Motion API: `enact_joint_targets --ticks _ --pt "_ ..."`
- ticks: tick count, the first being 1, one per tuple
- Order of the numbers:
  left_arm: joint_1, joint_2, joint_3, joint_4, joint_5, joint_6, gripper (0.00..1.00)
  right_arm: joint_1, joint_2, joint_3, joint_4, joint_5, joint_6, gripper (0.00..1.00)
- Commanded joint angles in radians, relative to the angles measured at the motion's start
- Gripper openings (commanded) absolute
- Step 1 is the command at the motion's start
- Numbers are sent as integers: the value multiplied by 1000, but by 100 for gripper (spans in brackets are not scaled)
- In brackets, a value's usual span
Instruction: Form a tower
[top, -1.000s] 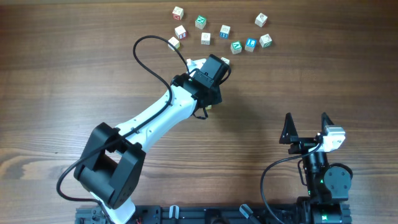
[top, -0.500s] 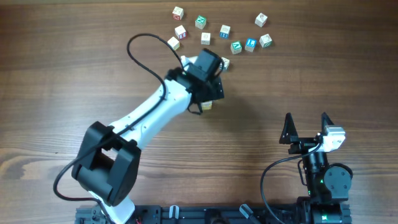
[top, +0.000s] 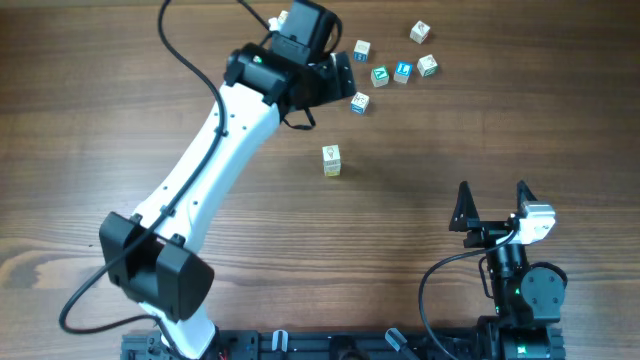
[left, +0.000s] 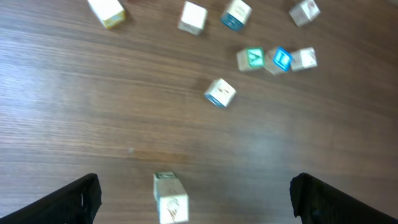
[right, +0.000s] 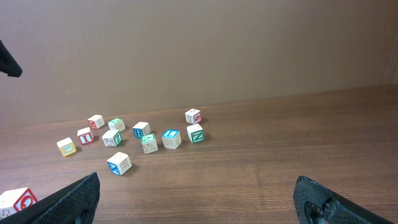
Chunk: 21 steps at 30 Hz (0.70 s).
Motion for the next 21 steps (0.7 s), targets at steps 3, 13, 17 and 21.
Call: enact_joint_targets --ticks 3,13,17,21 --pt "84 234 507 -265 47 171 99 6 -6 -1 2 -2 -4 100" --pt "18 341 845 -584 19 198 100 6 -6 -1 2 -2 -4 100" --pt "-33 342 836 -585 17 183 100 6 -6 -1 2 -2 -4 100" --pt "-53 342 633 -529 -113 13 100 6 -6 -1 2 -2 -4 100"
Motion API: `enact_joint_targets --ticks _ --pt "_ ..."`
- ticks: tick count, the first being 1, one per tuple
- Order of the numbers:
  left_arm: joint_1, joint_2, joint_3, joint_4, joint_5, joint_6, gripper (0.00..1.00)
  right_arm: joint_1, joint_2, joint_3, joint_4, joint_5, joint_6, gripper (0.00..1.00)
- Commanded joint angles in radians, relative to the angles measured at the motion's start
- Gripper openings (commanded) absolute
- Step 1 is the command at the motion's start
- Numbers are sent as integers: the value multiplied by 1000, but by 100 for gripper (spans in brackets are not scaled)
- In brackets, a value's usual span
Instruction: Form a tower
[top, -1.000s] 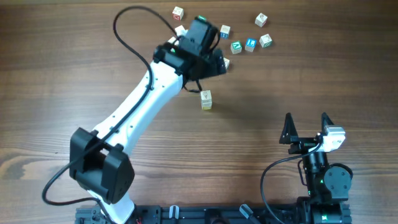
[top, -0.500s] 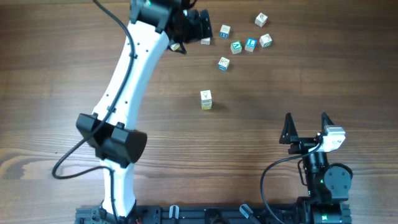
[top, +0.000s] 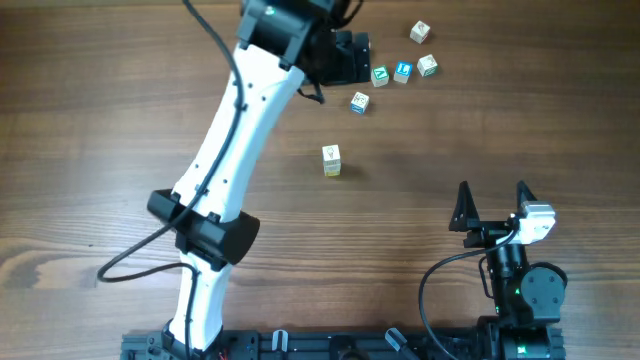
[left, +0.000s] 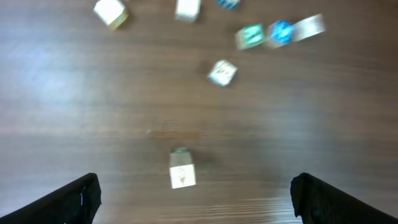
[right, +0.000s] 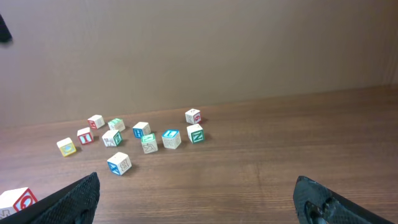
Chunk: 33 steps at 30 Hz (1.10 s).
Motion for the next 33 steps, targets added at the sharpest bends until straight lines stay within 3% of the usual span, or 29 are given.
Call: enact_joint_targets --ticks 1,13,33 --pt "-1 13 -172 58 -74 -89 100 6 -6 -1 2 -2 -5 100" --pt "-55 13 -632 355 10 -122 100 6 -6 -1 2 -2 -4 100" --pt "-84 13 -848 499 2 -201 100 6 -6 -1 2 -2 -5 100"
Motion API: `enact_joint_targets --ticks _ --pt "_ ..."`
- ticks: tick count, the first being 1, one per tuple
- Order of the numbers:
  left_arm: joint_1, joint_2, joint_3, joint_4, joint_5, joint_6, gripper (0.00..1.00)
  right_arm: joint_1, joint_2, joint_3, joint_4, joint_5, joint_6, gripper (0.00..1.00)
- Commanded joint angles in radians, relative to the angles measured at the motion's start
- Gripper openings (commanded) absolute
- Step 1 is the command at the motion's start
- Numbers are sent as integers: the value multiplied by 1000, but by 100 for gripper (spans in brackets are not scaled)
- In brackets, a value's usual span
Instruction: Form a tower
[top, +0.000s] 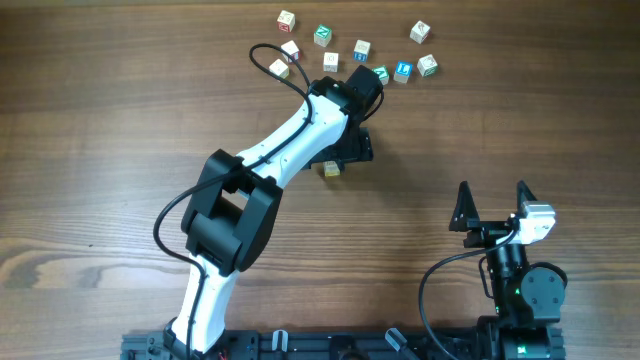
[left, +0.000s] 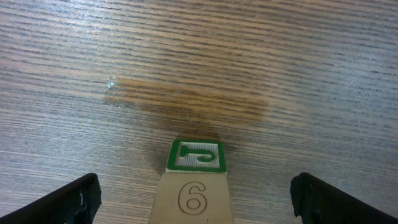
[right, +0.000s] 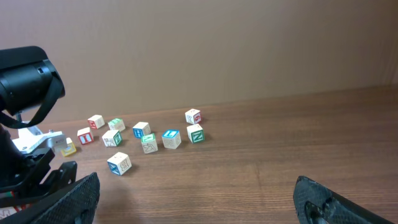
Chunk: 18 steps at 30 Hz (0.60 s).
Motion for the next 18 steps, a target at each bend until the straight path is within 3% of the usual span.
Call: enact_joint_targets --ticks 1,18 --pt "2 5 -22 11 1 -59 100 6 -5 -1 2 -2 -5 100" --pt "3 5 -39 24 0 -64 98 6 -5 -1 2 -2 -4 100"
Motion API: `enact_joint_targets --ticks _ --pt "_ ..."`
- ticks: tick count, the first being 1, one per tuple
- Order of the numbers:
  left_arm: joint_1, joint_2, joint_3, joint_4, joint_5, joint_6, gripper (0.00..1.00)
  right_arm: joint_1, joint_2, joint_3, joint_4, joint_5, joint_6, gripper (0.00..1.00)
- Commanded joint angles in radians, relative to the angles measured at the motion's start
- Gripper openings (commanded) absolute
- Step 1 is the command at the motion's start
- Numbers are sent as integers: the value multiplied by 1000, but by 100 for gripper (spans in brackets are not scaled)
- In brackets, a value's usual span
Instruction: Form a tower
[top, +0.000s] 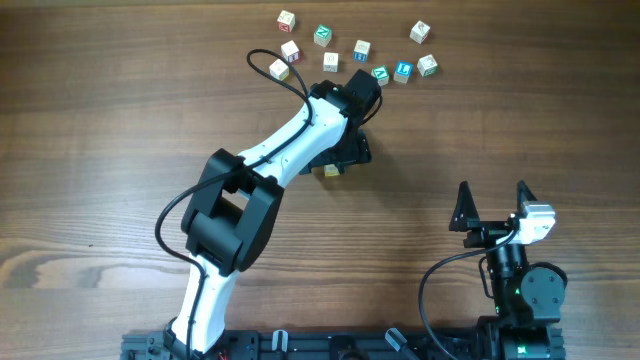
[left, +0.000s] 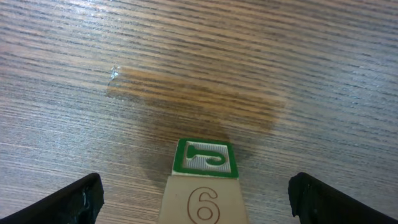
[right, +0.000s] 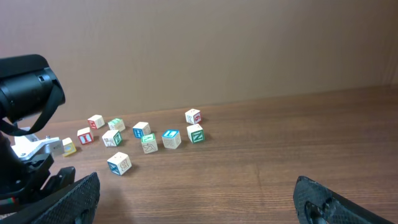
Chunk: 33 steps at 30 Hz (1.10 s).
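A small stack of letter blocks (top: 331, 171) stands mid-table, mostly hidden under my left gripper (top: 345, 148). In the left wrist view its top block (left: 205, 180) shows a green-framed J on top and a 6 on the near side. It sits low between the wide-open fingers of my left gripper (left: 198, 202), and neither finger touches it. My right gripper (top: 493, 212) rests open near the front right, far from the blocks, and my right gripper (right: 199, 205) holds nothing.
Several loose blocks (top: 380, 73) lie scattered along the far edge. A blue-faced block (right: 118, 163) sits nearer, behind the left arm (right: 25, 81). The left arm's white link (top: 290, 150) crosses the table diagonally. A brown wall (right: 199, 50) backs the table.
My left gripper has shifted slightly, so the stack sits a little further right in its view. Its jaws stay open around the top block. The right arm has not moved.
My left gripper was open and high over the loose blocks at the far edge, with the stack standing alone mid-table. It was then higher still. After that it stood low over the stack with its fingers on either side, as now.
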Motion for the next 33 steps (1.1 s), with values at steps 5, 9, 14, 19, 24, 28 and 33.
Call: enact_joint_targets --ticks 5,9,14,19,24,28,33 --pt "2 5 -8 24 0 -9 100 6 -6 -1 2 -2 -5 100" --pt "2 5 -8 39 -3 -9 100 6 -6 -1 2 -2 -4 100" --pt "2 5 -8 39 -3 -9 100 6 -5 -1 2 -2 -5 100" --pt "3 5 -8 46 -3 -9 100 6 -5 -1 2 -2 -4 100" --pt "5 6 -24 62 -3 -10 100 6 -5 -1 2 -2 -5 100" --pt "42 6 -40 73 51 -10 98 6 -5 -1 2 -2 -4 100" --pt "36 6 -41 77 50 -9 93 6 -5 -1 2 -2 -4 100"
